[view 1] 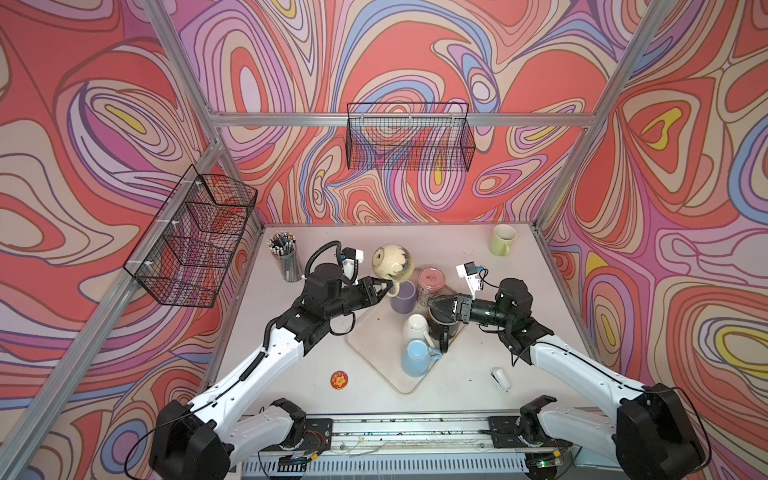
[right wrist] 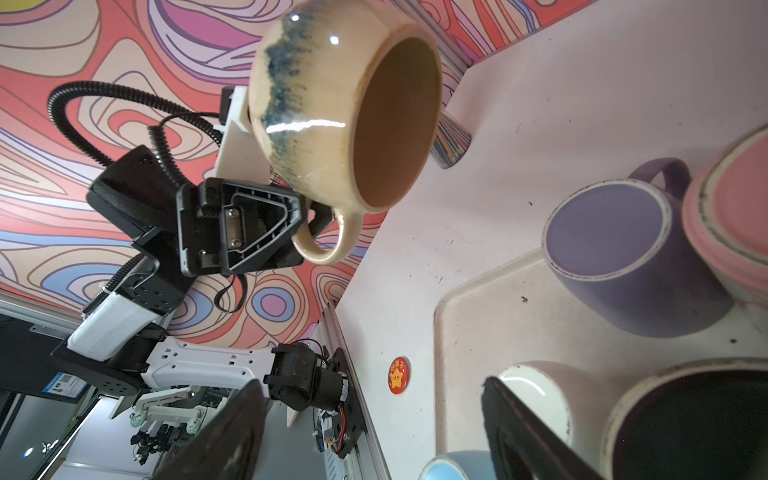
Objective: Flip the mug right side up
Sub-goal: 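Grasp the raised cream mug with the right gripper next to the left gripper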
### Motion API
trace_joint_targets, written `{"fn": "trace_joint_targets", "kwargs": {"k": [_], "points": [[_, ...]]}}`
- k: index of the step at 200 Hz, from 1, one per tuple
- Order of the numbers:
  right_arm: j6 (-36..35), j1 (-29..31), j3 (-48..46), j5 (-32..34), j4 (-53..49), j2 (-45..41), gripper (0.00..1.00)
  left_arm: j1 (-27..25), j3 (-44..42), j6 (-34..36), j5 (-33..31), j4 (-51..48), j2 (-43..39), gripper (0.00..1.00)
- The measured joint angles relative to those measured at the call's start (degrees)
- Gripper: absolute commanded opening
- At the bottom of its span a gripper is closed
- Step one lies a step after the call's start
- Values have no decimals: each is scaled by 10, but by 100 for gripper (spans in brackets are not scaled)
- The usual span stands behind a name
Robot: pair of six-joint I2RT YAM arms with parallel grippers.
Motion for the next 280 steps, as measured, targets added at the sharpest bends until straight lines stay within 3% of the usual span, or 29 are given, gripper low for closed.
{"fn": "trace_joint_targets", "kwargs": {"k": [51, 132, 167, 188, 229, 263, 280], "points": [[76, 0, 6, -24, 142, 79, 78, 14, 1, -44, 45, 93, 64, 0], [214, 0, 107, -45, 354, 262, 68, 52, 70, -104, 112, 202, 182, 0], [251, 0, 157, -47, 397, 322, 65, 59, 92, -123, 132, 239, 203, 0], [267, 0, 186, -47, 405, 346, 57, 62, 102, -139, 143, 267, 221, 0], [292, -6, 241, -45, 425, 383, 50, 70, 102, -164, 158, 291, 242, 0], [330, -12, 266, -43, 456, 419, 36, 73, 103, -171, 162, 303, 247, 0], [350, -12, 280, -42, 476, 438, 35, 76, 104, -178, 163, 314, 252, 0]]}}
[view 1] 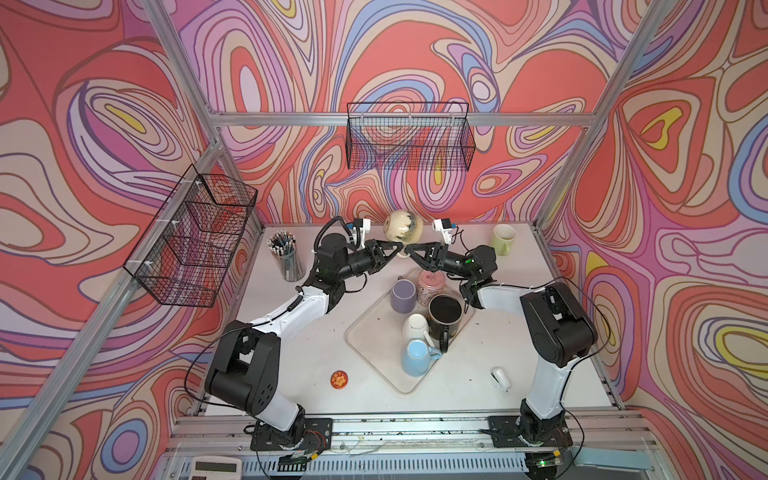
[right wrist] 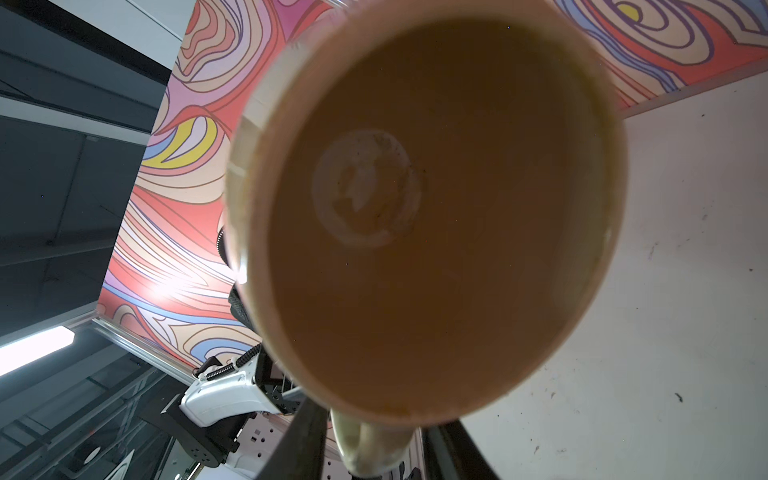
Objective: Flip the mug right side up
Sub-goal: 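Grasp the raised cream mug with the right gripper next to the left gripper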
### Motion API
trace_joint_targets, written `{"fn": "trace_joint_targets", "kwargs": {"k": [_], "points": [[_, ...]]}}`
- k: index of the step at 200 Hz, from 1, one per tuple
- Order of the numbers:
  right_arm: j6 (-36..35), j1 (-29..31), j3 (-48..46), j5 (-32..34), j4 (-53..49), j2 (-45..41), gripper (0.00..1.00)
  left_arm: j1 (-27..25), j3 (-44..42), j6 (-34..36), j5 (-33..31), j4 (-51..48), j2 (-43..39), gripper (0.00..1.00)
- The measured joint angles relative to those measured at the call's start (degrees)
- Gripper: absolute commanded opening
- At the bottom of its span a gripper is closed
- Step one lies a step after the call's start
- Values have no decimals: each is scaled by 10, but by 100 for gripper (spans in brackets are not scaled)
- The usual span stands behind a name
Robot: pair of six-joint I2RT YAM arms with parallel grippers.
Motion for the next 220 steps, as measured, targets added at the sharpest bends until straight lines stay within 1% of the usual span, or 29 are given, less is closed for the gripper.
{"fn": "trace_joint_targets", "kwargs": {"k": [47, 64, 86, 115, 125, 141, 172, 180, 186, 194, 220], "points": [[35, -1, 20, 1, 19, 22, 36, 3, 4, -8, 1, 15, 11, 0], [44, -1, 28, 1, 23, 24, 33, 3, 6, -12, 1, 25, 12, 0], [71, -1, 44, 1, 51, 41, 33, 3, 7, -16, 1, 43, 16, 0], [99, -1, 55, 0, 70, 57, 42, 3, 8, -19, 0, 52, 26, 0], [101, -1, 56, 0, 68, 57, 43, 3, 9, -19, 0, 53, 28, 0], [100, -1, 56, 0, 66, 57, 34, 3, 9, -20, 0, 55, 29, 0], [98, -1, 56, 0, 61, 56, 21, 2, 9, -21, 2, 60, 29, 0], [101, -1, 56, 0, 61, 56, 13, 2, 9, -20, 1, 60, 29, 0], [104, -1, 57, 0, 60, 56, 6, 2, 9, -19, 1, 60, 29, 0], [109, -1, 57, 0, 59, 56, 0, 3, 9, -16, 0, 60, 29, 0], [112, -1, 57, 0, 60, 55, 0, 3, 9, -14, 0, 60, 29, 0]]}}
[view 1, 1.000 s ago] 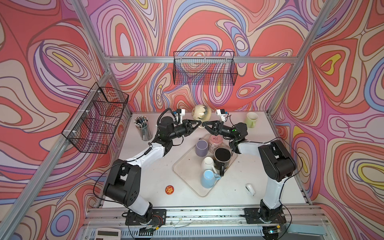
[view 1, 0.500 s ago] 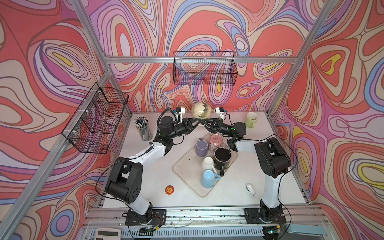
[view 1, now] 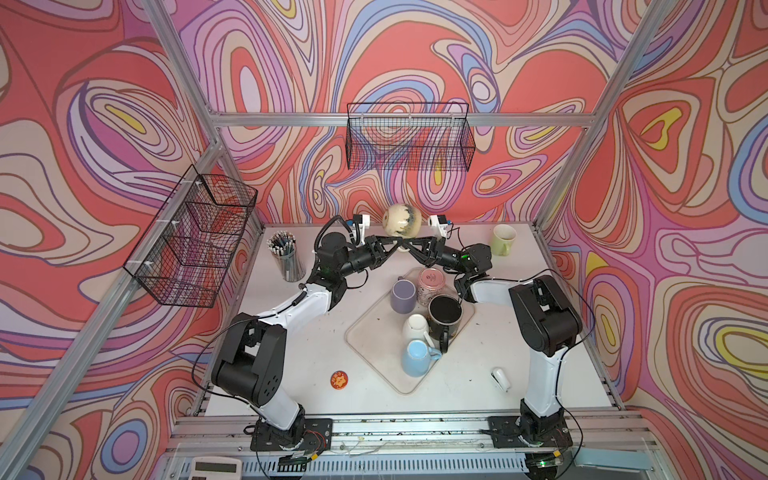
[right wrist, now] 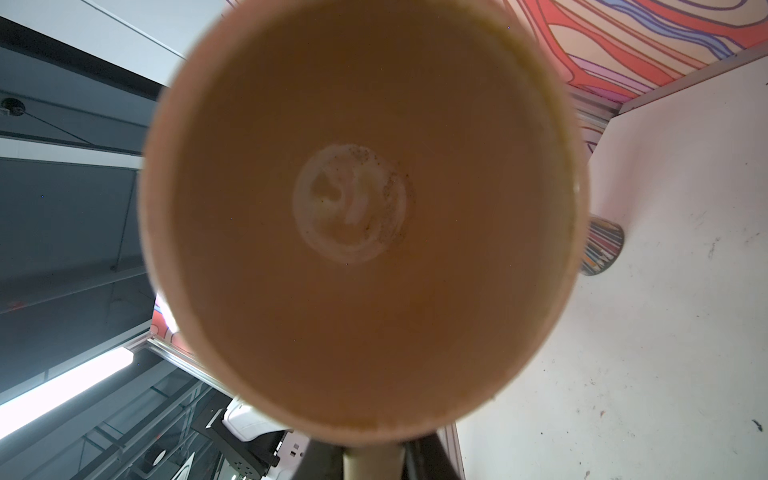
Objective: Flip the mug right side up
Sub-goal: 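Grasp the raised cream mug with the right gripper next to the left gripper, then open the left gripper and draw it back while the right gripper holds the cream mug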
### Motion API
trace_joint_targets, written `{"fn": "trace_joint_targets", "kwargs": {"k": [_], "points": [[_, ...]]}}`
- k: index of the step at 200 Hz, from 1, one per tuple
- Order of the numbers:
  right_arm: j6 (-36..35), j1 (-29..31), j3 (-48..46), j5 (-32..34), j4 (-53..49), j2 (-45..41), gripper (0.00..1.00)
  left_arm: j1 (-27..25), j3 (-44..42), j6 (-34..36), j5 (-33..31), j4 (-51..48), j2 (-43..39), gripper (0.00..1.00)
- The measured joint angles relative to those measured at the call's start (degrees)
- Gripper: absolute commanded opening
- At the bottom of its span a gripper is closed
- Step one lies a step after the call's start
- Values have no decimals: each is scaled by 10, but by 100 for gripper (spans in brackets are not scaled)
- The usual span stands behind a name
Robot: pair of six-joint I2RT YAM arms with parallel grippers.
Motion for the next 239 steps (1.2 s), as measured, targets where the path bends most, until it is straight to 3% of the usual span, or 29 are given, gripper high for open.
{"fn": "trace_joint_targets", "kwargs": {"k": [17, 63, 143, 149, 152, 159, 169, 212, 239], "points": [[1, 0, 0, 0, 0, 0, 0, 0, 0, 3, 0, -3, 0, 0], [-6, 3, 0, -2, -7, -2, 0, 0, 0, 54, -6, -64, -26, 38], [-1, -12, -33, 26, -22, -15, 0, 0, -1, 149, -4, -177, -88, 59], [-3, -15, -40, 27, -26, -19, 0, 0, -1, 156, -5, -186, -91, 63], [-3, -16, -43, 27, -28, -21, 0, 0, -1, 159, -5, -189, -92, 74], [-7, -20, -51, 28, -36, -26, 0, 0, -1, 167, -7, -202, -96, 87], [-18, -27, -62, 30, -57, -38, 0, 0, -1, 181, -10, -221, -101, 96], [-103, -56, -84, 42, -193, -108, 0, 0, -1, 226, -17, -297, -118, 98], [-132, -73, -84, 48, -227, -127, 0, 0, -1, 249, -22, -327, -131, 98]]}}
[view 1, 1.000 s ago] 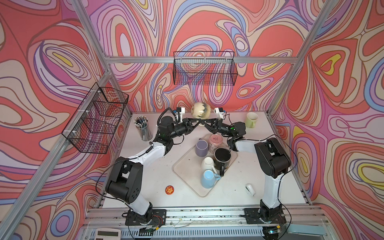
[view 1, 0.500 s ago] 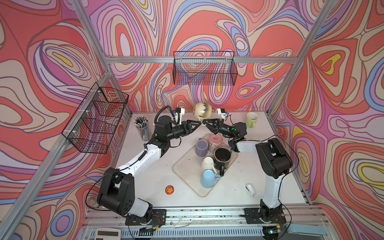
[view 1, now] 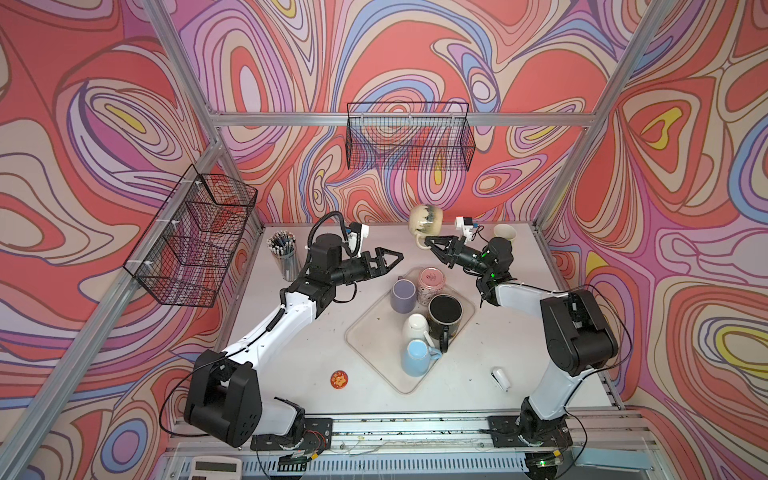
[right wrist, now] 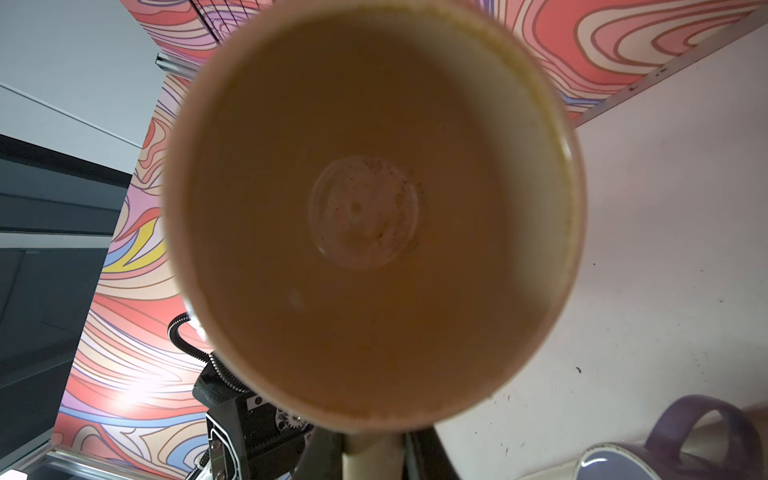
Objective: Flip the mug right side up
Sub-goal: 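Open the left gripper and draw it back while the right gripper holds the cream mug, then carry the cream mug with the right gripper toward the light green mug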
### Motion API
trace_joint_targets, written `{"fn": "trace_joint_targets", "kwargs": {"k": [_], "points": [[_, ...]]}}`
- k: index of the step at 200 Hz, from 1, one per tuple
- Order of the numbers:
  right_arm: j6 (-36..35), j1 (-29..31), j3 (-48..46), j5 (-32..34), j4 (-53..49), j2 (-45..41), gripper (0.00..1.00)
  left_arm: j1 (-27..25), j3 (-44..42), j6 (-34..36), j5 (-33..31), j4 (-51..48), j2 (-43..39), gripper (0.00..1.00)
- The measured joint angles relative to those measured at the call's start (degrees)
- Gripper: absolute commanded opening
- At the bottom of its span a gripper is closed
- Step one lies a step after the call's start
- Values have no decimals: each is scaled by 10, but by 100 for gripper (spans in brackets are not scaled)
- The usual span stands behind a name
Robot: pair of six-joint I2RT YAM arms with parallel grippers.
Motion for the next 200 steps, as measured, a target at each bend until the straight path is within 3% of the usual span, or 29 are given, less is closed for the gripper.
{"fn": "trace_joint_targets", "kwargs": {"k": [112, 200], "points": [[-174, -99, 14, 27, -289, -10, 0, 0, -9, 88, -22, -117, -40, 100], [-358, -129, 134, 76, -521, 36, 0, 5, 13, 164, -63, -249, -57, 100]]}}
